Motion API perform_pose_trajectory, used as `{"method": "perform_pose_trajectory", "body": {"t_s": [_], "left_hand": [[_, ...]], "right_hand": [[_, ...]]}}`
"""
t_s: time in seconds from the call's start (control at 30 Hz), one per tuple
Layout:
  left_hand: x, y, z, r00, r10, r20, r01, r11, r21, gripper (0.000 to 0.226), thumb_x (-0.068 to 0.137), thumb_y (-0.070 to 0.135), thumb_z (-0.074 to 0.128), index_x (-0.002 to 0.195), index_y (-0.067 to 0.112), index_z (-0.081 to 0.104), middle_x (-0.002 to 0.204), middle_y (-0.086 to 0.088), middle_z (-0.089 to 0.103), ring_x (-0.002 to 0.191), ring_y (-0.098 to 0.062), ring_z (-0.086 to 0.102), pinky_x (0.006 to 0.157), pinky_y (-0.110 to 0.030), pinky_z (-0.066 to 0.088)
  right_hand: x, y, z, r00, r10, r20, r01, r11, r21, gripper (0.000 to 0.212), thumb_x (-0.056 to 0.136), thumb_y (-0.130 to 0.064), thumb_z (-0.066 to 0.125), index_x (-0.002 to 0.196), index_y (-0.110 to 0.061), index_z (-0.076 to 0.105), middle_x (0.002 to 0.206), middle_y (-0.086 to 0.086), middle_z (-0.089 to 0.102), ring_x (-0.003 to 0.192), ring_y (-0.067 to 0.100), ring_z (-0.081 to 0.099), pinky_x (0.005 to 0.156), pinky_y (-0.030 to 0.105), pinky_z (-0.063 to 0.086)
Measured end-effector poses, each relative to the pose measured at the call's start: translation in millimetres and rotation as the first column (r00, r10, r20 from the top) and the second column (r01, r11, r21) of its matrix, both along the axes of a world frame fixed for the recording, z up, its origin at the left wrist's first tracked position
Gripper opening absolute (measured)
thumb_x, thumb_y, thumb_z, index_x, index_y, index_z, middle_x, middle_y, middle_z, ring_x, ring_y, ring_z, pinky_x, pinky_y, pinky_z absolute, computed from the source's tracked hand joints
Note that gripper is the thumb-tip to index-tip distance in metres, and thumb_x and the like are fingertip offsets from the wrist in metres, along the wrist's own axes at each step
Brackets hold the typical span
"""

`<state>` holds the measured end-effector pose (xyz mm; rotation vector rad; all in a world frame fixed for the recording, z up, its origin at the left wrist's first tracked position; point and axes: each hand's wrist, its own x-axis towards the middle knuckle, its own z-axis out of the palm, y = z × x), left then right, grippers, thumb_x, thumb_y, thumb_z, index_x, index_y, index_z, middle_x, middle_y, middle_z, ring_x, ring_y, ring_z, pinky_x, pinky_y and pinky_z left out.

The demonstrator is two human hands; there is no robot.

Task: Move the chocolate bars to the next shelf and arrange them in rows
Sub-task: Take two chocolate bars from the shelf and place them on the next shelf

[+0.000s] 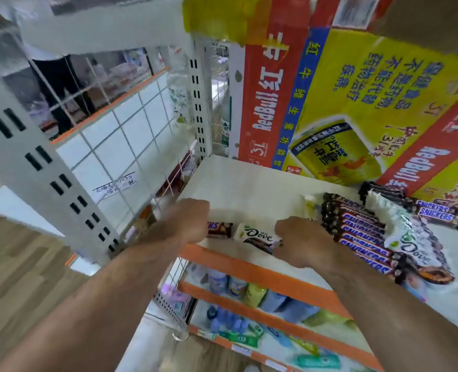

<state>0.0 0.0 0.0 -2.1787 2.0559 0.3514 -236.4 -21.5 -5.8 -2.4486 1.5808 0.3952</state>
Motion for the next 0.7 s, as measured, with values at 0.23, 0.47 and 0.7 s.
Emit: {"method": "perform_pose_trajectory", "body": {"t_s": [0.23, 0.47, 0.7], "left_hand": [[0.5, -18.9, -3.0, 0.989, -0.02, 0.144, 0.007, 0.996, 0.086, 0.008, 0.076, 0.011, 0.056, 0.083, 0.014, 0.06, 0.075, -0.001, 0.06, 0.071, -0.019, 0.06, 0.062, -0.031, 0.052], [5.2, -16.4, -2.8, 0.997, -0.035, 0.074, 0.026, 0.993, 0.114, 0.013, 0.092, 0.018, 0.054, 0.103, 0.017, 0.047, 0.084, 0.001, 0.052, 0.077, -0.015, 0.054, 0.056, -0.028, 0.037], [2.7, -16.6, -2.1, 0.988, 0.012, -0.155, -0.002, 0.998, 0.064, 0.013, 0.09, 0.023, 0.057, 0.101, 0.017, 0.054, 0.091, -0.002, 0.06, 0.08, -0.017, 0.059, 0.066, -0.037, 0.05]], "right_hand": [[-0.3, -21.2, 1.6, 1.0, 0.017, 0.022, -0.02, 0.991, 0.132, 0.027, 0.084, -0.032, 0.06, 0.102, -0.014, 0.053, 0.099, 0.004, 0.06, 0.093, 0.024, 0.06, 0.075, 0.034, 0.048], [3.4, -18.3, 3.8, 0.999, 0.035, 0.022, -0.038, 0.987, 0.154, 0.024, 0.086, -0.029, 0.058, 0.106, -0.015, 0.055, 0.103, 0.002, 0.06, 0.096, 0.022, 0.059, 0.078, 0.032, 0.05], [-3.7, 1.7, 5.5, 0.971, -0.079, 0.225, 0.046, 0.988, 0.149, 0.015, 0.093, -0.033, 0.058, 0.097, -0.021, 0.05, 0.094, -0.002, 0.056, 0.082, 0.018, 0.053, 0.072, 0.033, 0.044]]}}
